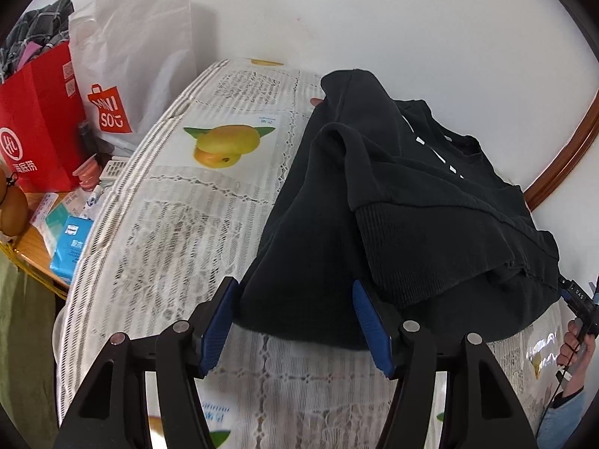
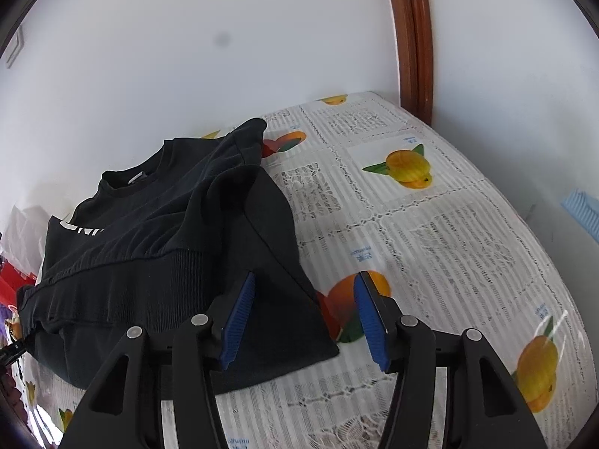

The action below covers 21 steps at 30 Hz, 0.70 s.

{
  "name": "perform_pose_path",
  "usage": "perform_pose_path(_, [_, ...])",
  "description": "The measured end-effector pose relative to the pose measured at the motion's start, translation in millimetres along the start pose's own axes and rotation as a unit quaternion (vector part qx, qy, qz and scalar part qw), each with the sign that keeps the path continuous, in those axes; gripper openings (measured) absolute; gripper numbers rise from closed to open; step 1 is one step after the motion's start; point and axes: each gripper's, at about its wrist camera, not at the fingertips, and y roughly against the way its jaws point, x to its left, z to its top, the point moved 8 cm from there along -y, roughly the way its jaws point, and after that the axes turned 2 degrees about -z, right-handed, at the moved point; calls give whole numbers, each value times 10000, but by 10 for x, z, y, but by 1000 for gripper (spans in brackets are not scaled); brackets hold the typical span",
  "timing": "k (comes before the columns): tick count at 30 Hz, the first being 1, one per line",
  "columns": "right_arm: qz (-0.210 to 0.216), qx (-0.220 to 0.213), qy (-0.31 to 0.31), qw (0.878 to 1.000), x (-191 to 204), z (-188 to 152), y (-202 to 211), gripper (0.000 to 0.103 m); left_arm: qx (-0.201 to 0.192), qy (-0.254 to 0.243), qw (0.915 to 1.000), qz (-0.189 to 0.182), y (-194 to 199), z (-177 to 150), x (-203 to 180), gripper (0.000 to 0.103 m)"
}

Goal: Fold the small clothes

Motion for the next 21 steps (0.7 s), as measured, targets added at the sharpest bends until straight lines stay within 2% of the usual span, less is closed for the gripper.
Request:
perform_pose_path(2, [-105, 38, 96, 9999, 37, -6, -93, 53, 4, -70, 9999, 111, -63, -2, -12, 59])
perform_pose_path(3, [-172, 53, 160, 9997, 61, -18, -137, 49, -12, -105, 9999, 123, -73, -5, -26, 54])
perform_pose_path(5, [-122, 96, 282, 9995, 134, -38, -201, 29, -62, -176, 9997, 155, -66, -9, -44, 45])
perform_pose_path(7, [-181, 13, 368, 9992, 188, -42, -185, 21, -122, -215, 9995, 197, -34, -17, -50, 24])
perform_pose_path(8, [-198, -1, 401, 9990, 203, -45, -175, 16, -122, -164, 9997, 140, -18, -27, -43, 23])
perform_pose_path(9, [-243, -26, 403, 9989, 210, -48, -156, 14, -110, -117, 9998, 83, 0, -41, -36, 19])
perform_pose_path(14, [-180, 31, 317, 9993, 165, -121, -49, 12, -116, -213, 9997, 99, 127, -168, -67, 17])
perform_pose_path(21, [-275, 55, 434, 9987, 17, -403, 259, 12, 29, -376, 9993, 65, 388, -645, -152, 17])
